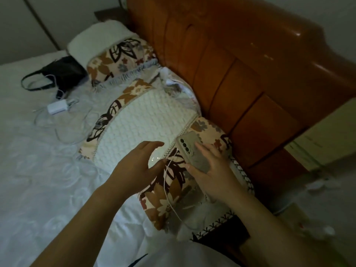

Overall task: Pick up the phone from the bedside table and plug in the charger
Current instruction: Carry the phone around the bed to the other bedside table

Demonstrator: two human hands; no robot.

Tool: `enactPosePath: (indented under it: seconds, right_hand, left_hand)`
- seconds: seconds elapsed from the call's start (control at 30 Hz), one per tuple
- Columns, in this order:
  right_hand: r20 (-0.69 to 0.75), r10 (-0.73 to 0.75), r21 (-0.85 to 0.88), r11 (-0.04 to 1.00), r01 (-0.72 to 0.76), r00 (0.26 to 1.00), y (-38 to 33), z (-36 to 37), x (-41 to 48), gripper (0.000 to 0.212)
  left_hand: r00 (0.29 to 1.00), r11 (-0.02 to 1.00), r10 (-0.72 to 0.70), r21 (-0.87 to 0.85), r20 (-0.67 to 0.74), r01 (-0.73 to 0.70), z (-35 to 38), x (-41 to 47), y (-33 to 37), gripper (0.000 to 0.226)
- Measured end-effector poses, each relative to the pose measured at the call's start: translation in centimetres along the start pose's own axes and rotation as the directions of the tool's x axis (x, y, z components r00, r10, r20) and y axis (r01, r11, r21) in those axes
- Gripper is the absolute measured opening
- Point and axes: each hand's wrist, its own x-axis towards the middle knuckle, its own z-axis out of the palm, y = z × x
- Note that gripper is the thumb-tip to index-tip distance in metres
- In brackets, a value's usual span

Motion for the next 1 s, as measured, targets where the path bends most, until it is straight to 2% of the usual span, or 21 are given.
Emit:
enactPosePath:
  seconds: [0.17, 0.37, 0.63, 0.8, 1.0]
  right_hand:
    - [0.047, -0.048, 0.006, 0.999, 0.048, 0.998, 1.2, -0.7, 4.6, 0.066]
    - [0.017, -0.032, 0.004, 0.999, 0.032, 0.999, 2.4, -1.2, 9.1, 0.067]
    - [0.076, -0.023, 0.028, 0.999, 0.021, 0.997, 1.3, 0.9, 14.3, 0.069]
    - [0.136, -0.064, -0.080, 0.994, 0.076, 0.989, 0.6, 3.9, 18.1, 0.071]
    - [0.267, -0.027, -0.223, 0.971, 0.089, 0.963, 2.1, 8.1, 22.7, 0.072]
  left_hand:
    - [0.993, 0.995, -0.099, 0.000, -0.065, 0.099, 0.4, 2.0, -1.1, 0.045]
    - [0.979, 0.980, -0.200, 0.014, -0.047, 0.201, 0.8, 3.7, -3.0, 0.045]
    - [0.974, 0.975, -0.222, 0.004, -0.042, 0.222, -0.3, 6.5, -6.3, 0.044]
    - [0.973, 0.973, -0.232, -0.010, -0.012, 0.232, -0.2, 9.1, -8.8, 0.044]
    - [0.954, 0.955, -0.297, 0.004, 0.050, 0.297, 1.7, 10.9, -12.2, 0.045]
